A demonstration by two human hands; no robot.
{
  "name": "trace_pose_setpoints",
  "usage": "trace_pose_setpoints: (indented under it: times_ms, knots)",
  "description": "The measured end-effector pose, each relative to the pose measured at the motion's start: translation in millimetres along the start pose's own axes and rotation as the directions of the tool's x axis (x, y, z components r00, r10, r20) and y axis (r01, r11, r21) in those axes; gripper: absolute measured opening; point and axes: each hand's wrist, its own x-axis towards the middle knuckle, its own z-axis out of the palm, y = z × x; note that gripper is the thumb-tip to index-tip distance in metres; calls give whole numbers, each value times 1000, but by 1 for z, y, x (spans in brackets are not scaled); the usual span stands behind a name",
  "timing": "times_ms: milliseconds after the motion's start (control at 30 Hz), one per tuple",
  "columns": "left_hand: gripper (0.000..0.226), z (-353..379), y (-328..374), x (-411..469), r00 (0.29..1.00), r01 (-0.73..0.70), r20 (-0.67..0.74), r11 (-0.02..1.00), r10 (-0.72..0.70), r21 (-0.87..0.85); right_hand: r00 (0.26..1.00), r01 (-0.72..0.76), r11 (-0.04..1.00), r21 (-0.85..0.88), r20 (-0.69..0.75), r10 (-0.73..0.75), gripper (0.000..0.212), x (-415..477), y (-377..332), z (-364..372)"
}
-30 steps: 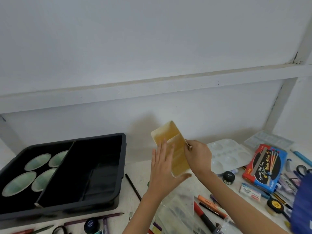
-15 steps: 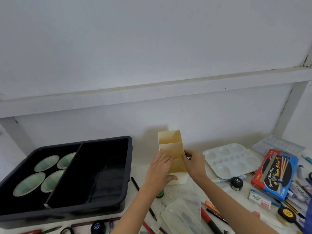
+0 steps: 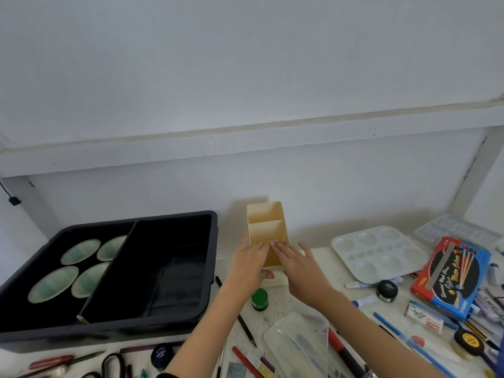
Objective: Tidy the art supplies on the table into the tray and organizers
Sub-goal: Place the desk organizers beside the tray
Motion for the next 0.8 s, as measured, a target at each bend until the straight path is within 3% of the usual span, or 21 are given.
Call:
trace_pose_setpoints:
  times_ms: [133, 367, 667, 800]
  knots:
    - [71, -9, -15, -11, 998, 5, 69, 992, -14, 126, 997, 65, 996, 65, 45, -68, 70, 15, -17, -9]
    - [68, -23, -30, -37, 987, 11, 152, 966, -52, 257, 992, 85, 994, 70, 83, -90, 67, 22, -50, -11]
    - [64, -35, -35, -59, 948, 177, 260, 983, -182, 44, 990, 103, 995, 7, 92, -103, 49, 24, -72, -15]
    - [67, -33, -35, -64, 962, 119, 243, 992, -125, 42, 991, 85, 994, 64, 95, -90, 55, 20, -74, -17]
